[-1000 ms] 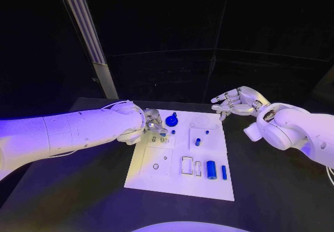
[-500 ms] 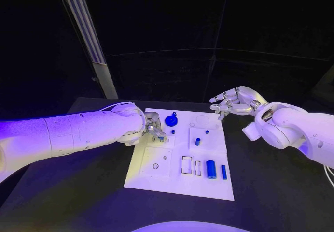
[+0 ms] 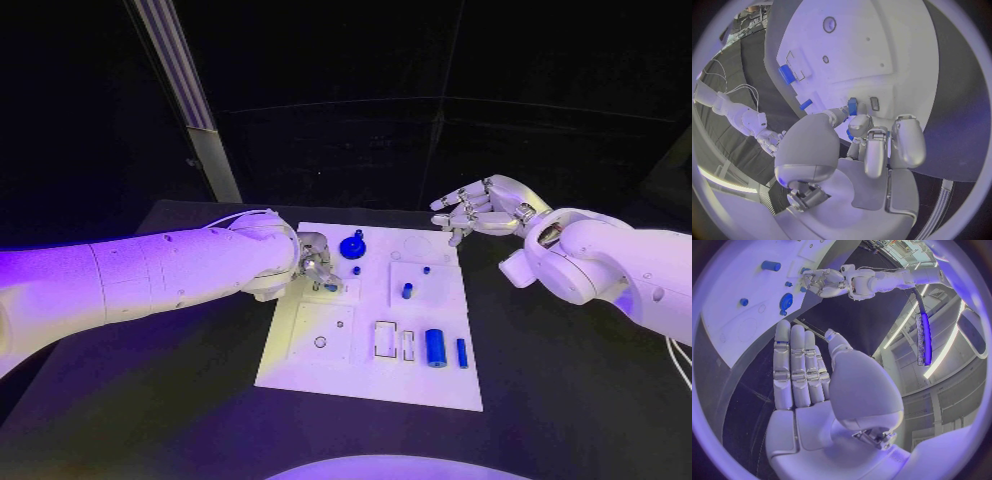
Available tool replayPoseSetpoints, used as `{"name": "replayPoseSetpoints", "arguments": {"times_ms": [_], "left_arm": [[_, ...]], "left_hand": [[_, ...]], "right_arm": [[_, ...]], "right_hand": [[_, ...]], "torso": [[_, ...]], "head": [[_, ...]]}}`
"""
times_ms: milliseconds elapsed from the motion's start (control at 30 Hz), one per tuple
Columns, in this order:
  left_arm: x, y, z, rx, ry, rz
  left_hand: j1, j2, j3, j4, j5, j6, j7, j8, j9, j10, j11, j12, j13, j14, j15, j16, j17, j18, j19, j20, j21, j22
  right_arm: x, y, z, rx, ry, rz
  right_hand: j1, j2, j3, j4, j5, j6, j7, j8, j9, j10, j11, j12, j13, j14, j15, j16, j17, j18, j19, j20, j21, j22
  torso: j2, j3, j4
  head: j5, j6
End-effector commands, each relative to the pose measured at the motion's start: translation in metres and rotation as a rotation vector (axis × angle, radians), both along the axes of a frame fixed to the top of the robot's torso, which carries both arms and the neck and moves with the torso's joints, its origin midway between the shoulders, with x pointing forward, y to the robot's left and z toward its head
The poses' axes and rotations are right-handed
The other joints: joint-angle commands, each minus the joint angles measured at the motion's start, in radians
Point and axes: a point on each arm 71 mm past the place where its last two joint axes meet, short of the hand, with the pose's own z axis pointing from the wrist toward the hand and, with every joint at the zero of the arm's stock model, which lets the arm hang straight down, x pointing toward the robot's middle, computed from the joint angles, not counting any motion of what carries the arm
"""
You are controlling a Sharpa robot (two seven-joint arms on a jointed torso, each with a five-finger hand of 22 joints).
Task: Assemble the parts on the task board
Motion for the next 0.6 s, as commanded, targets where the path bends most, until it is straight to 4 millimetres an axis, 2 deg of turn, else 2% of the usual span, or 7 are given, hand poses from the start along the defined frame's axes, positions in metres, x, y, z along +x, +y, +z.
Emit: {"name": "replayPoseSetpoints", "arguments": {"times_ms": [33,367,600], "left_arm": [[-0.0014,-0.0007,-0.0022,0.021,0.019,-0.013],[-0.0017,-0.0011,-0.0032,0.018,0.033,-0.014],[-0.0001,-0.0030,-0.0047,0.017,0.055,-0.015]], "left_hand": [[0.008,0.003,0.147,-0.140,0.003,0.002,-0.006,0.004,0.002,0.003,0.002,0.001,0.000,0.104,-0.003,0.003,0.263,-0.006,0.005,0.001,0.001,-0.001],[0.005,0.000,0.146,-0.140,0.003,0.004,-0.007,0.005,0.002,0.004,0.001,0.001,0.000,0.104,-0.003,0.003,0.263,-0.006,0.006,0.000,0.002,0.000],[-0.015,-0.021,0.126,-0.138,0.002,0.015,-0.014,0.011,0.006,0.015,-0.004,0.010,0.009,0.104,-0.007,0.003,0.263,-0.007,0.007,-0.003,0.003,0.004]], "right_arm": [[-0.0002,0.0017,0.0013,0.003,-0.004,0.016],[-0.0001,0.0017,0.0012,0.003,-0.003,0.017],[0.0000,0.0022,0.0011,0.003,-0.003,0.018]], "right_hand": [[0.000,0.010,-0.004,0.003,0.006,-0.005,0.001,0.007,0.001,-0.006,-0.001,0.003,0.002,-0.009,0.000,0.003,0.001,0.000,-0.009,0.001,0.002,0.001],[0.000,0.010,-0.004,0.003,0.006,-0.005,0.001,0.007,0.001,-0.006,-0.001,0.003,0.002,-0.009,0.000,0.003,0.001,0.000,-0.009,0.001,0.002,0.001],[0.000,0.011,-0.005,0.004,0.006,-0.005,0.001,0.007,0.001,-0.007,-0.001,0.004,0.003,-0.010,0.000,0.005,0.002,0.001,-0.009,0.001,0.002,0.001]], "torso": [[0.000,0.0002,0.0001],[0.000,0.0005,0.0010],[0.000,0.0003,0.0001]], "head": [[0.000,-0.002],[0.001,-0.004],[0.003,-0.005]]}}
